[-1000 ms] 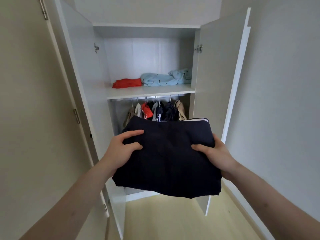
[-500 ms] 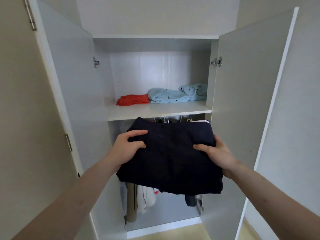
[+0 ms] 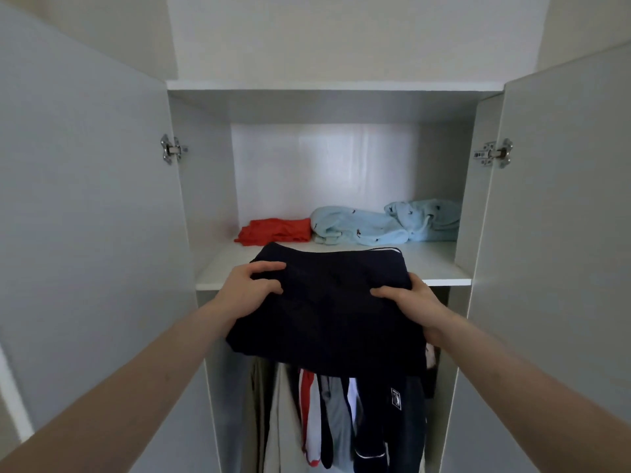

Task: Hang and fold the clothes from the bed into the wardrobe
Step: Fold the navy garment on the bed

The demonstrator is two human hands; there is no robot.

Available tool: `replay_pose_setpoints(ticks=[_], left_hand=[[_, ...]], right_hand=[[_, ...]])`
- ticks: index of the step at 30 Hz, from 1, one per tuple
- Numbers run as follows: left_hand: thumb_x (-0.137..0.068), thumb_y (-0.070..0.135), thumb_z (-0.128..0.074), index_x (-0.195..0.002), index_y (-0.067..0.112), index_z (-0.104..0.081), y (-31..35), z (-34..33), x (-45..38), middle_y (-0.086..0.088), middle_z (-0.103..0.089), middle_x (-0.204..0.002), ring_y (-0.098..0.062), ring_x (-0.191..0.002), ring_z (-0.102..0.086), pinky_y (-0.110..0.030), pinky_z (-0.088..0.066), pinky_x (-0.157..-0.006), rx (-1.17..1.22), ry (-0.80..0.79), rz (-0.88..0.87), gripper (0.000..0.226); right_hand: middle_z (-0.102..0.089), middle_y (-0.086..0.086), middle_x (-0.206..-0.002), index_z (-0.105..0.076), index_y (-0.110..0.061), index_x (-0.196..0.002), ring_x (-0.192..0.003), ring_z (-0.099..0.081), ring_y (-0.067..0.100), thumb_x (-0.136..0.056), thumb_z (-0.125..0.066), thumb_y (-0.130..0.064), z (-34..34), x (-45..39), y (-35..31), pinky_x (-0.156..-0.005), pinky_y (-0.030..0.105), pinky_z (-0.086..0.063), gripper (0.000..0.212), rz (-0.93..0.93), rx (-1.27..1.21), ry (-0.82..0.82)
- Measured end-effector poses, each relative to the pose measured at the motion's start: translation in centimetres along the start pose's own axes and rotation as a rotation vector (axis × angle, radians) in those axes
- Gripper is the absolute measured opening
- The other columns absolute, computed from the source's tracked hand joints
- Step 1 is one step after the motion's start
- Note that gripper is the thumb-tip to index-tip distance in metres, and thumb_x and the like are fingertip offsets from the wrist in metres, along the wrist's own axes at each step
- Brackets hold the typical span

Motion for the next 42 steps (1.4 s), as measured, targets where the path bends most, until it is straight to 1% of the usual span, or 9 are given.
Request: replay_pose_setpoints(ticks=[7,14,19,22,25,29,33,38,42], left_hand=[[-0.079,0.006,-0.071,-0.112,0.035,-0.076,-0.7,0.4,-11.4,0.002,-0.062,-0.122,-0.020,-0.110,-0.063,-0.035,-0.054,-0.098,-0.060,0.012,0.008,0.044],[-0.076,0.009,-0.074,-0.107,0.040,-0.074,-1.2,3.2,-21.9,0.006,-0.063,-0.119,-0.008,-0.101,-0.061,-0.024,-0.050,-0.082,-0.044,0.095,-0.067,0.044],[-0.078,0.009,-0.074,-0.116,0.036,-0.071,-2.6,5.7,-28.6,0.002,-0.062,-0.128,-0.017,-0.107,-0.062,-0.026,-0.051,-0.083,-0.078,0.136,-0.090,0.046],[-0.078,0.014,-0.077,-0.130,0.025,-0.063,-5.0,6.6,-31.3,-0.008,-0.059,-0.136,-0.025,-0.114,-0.059,-0.033,-0.048,-0.095,-0.311,0.181,0.020,0.055],[-0.074,0.032,-0.079,-0.142,0.025,-0.053,-6.8,5.6,-31.9,-0.009,-0.048,-0.147,-0.029,-0.135,-0.046,-0.036,-0.038,-0.113,-0.671,0.171,0.009,0.073],[-0.063,0.070,-0.063,-0.142,0.035,-0.053,-9.2,0.6,-31.2,0.003,-0.047,-0.152,-0.021,-0.138,-0.044,-0.040,-0.036,-0.117,-0.592,-0.129,-0.094,0.088],[-0.073,0.091,-0.041,-0.157,0.041,-0.023,-13.6,-2.9,-31.1,0.009,-0.019,-0.167,-0.022,-0.154,-0.017,-0.051,-0.013,-0.125,-0.873,-0.338,-0.055,0.100],[-0.084,0.087,-0.033,-0.159,0.042,-0.017,-15.2,-1.5,-32.8,0.010,-0.013,-0.169,-0.021,-0.155,-0.009,-0.049,-0.005,-0.125,-0.936,-0.233,-0.069,0.089],[-0.083,0.087,-0.029,-0.157,0.043,-0.022,-16.4,-0.5,-33.1,0.011,-0.017,-0.168,-0.018,-0.155,-0.012,-0.045,-0.006,-0.124,-0.934,-0.149,-0.089,0.087]], right_hand=[[-0.069,0.000,-0.109,-0.053,-0.021,-0.123,-0.093,-0.071,0.021,-0.075,-0.089,-0.021,-2.9,-9.9,-2.5,-0.065,0.031,-0.056,0.060,-0.029,-0.016,-0.048],[-0.067,0.002,-0.111,-0.048,-0.018,-0.124,-0.091,-0.070,0.021,-0.078,-0.087,-0.018,-7.2,-19.3,-4.4,-0.055,0.029,-0.056,0.060,-0.034,-0.052,-0.053],[-0.065,0.003,-0.125,-0.042,-0.014,-0.146,-0.104,-0.068,0.021,-0.076,-0.090,-0.016,-10.8,-25.7,-5.7,-0.080,0.035,-0.058,0.084,0.046,-0.048,-0.044],[-0.056,0.007,-0.142,-0.028,-0.022,-0.158,-0.117,-0.064,0.022,-0.080,-0.088,-0.021,-12.7,-27.9,-5.1,-0.100,0.038,-0.053,0.098,0.054,0.030,-0.074],[-0.040,0.006,-0.154,-0.036,-0.023,-0.156,-0.126,-0.048,0.015,-0.082,-0.085,-0.029,-14.3,-28.3,-3.4,-0.101,0.023,-0.039,0.088,0.148,0.372,-0.063],[-0.043,0.003,-0.149,-0.051,-0.023,-0.146,-0.134,-0.046,0.013,-0.085,-0.080,-0.040,-16.8,-27.9,0.8,-0.105,0.014,-0.028,0.069,0.276,0.647,-0.122],[-0.042,0.001,-0.154,-0.040,-0.023,-0.155,-0.141,-0.043,0.015,-0.095,-0.066,-0.047,-18.0,-28.2,3.7,-0.116,0.022,-0.031,0.070,0.330,0.778,-0.171],[-0.034,-0.002,-0.164,-0.030,-0.028,-0.160,-0.150,-0.032,0.015,-0.101,-0.053,-0.052,-20.1,-29.7,3.9,-0.123,0.039,-0.025,0.068,0.408,0.886,-0.146],[-0.022,-0.013,-0.168,-0.017,-0.042,-0.161,-0.156,-0.016,0.015,-0.099,-0.041,-0.066,-21.2,-30.4,4.8,-0.125,0.051,-0.009,0.070,0.369,0.956,-0.159]])
Point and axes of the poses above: each hand's wrist, its own x-axis away from the middle knuckle, its own z-axis out of the back of the hand, y = z × x, the point moved 6 cm from there along -x, towards the middle knuckle
